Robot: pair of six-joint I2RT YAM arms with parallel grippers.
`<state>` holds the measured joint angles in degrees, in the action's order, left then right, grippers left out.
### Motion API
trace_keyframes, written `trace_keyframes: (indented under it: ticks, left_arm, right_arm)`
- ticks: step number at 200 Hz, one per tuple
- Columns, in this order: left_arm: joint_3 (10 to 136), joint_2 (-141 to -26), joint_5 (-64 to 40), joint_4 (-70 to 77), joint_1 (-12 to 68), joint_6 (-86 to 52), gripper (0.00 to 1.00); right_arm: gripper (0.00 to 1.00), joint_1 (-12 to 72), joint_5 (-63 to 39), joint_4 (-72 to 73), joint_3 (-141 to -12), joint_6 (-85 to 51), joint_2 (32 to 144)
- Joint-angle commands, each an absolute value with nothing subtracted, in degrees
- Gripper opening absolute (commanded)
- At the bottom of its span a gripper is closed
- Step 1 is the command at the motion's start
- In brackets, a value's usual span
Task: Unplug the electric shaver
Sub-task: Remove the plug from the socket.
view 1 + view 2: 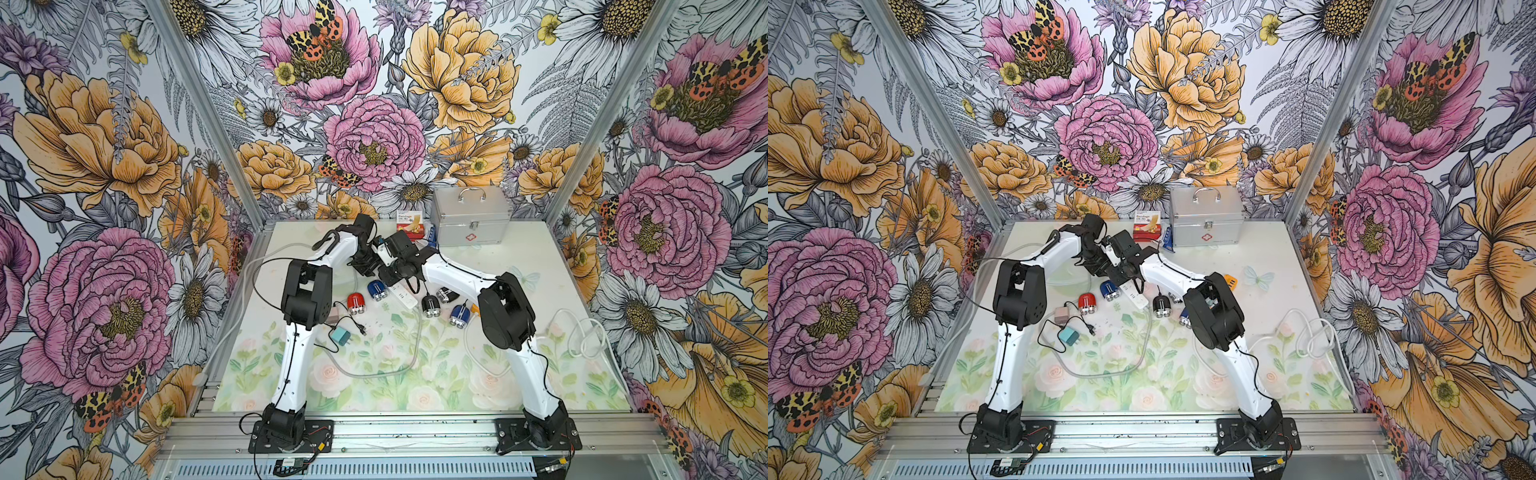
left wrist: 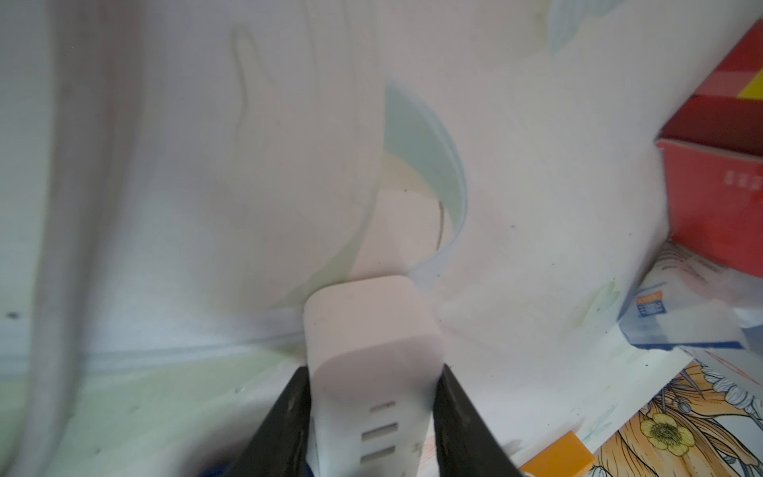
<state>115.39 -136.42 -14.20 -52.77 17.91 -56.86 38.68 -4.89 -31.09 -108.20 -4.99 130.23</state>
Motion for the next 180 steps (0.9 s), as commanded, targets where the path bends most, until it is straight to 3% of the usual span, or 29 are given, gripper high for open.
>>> trace_keyframes:
  ticks: [1,54,140,180]
  left_arm:
    - [113.8,-138.0,-15.5,-54.1,17.8,-57.6,0.33]
    - [113.8,-138.3,-16.1,-54.1,17.7,-57.6,0.33]
    - [114.5,-138.7,-16.6,-54.1,18.0,-57.8,0.33]
    - [114.1,-139.0,-16.7,-54.1,18.1,-58.0,0.3]
  right_arm:
    - [0.38,39.1,-2.4,-31.8,-108.8,-4.3,131.3]
    - [0.38,40.1,1.5,-33.2,-109.3,-2.5,131.4]
    - [0.18,40.8,-0.2,-34.1,-111.2,-2.2,132.2]
    - [0.14,41.0,3.0,-33.7,-111.9,-2.7,129.6]
